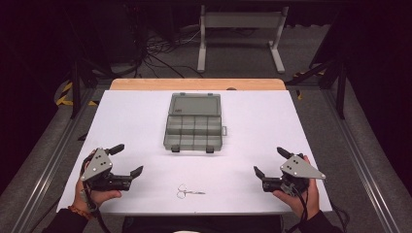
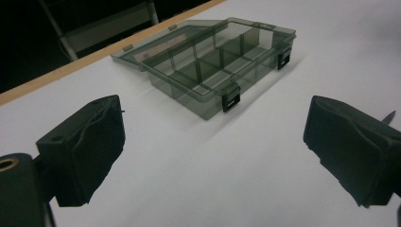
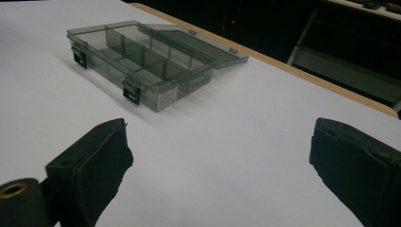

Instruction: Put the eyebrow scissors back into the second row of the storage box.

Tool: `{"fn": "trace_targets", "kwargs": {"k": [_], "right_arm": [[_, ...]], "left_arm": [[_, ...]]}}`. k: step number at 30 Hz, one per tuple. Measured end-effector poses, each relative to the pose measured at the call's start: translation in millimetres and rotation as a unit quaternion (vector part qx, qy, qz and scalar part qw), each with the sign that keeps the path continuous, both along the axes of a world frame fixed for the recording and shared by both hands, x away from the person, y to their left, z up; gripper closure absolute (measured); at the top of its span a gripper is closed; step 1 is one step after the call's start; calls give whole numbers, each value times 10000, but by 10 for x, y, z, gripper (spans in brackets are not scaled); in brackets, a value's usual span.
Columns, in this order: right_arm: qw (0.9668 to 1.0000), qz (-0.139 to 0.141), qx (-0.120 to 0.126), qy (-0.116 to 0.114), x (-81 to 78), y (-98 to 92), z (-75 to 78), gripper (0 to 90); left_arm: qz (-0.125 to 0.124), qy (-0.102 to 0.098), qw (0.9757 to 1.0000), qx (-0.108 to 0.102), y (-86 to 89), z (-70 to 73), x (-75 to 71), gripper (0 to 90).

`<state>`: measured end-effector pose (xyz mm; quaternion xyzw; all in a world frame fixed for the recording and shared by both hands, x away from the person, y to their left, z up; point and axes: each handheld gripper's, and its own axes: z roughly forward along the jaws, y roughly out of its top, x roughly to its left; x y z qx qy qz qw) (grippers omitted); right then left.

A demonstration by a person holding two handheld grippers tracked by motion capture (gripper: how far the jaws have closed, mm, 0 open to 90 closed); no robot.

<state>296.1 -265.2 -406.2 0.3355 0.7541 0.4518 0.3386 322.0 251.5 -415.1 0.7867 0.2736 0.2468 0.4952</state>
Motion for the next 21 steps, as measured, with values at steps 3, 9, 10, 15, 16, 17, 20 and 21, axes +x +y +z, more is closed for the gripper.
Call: {"fn": "trace_targets", "kwargs": {"k": [3,9,10,15,16,17,20,21], "right_arm": [[10000,-3,-21,23,-2,-7,-9,64],[10000,-11,-55,46,-23,-10,-12,64],[10000,-11,-55,46,-23,-10,-12,64],[9999,-59,-101,86,-45,-21,-20,65],[9999,-59,-101,86,-45,-21,-20,65],[9999,-56,-116,87,-48,-22,-22,65],[9998,-58,-135,132,-54,-20,-30,65],[9998,-59,-135,130,-53,-19,-30,66]], "left_arm": [[-20,-10,10000,36,-15,1,5,73],[-104,2,9999,71,-40,2,10,79],[-138,-8,9999,75,-47,6,14,79],[-350,63,9993,103,-108,-3,32,99],[-380,71,9992,116,-117,-3,37,99],[-421,96,9990,103,-144,-7,41,105],[-566,151,9980,226,-217,-8,47,119],[-603,150,9977,268,-242,-11,45,130]]}}
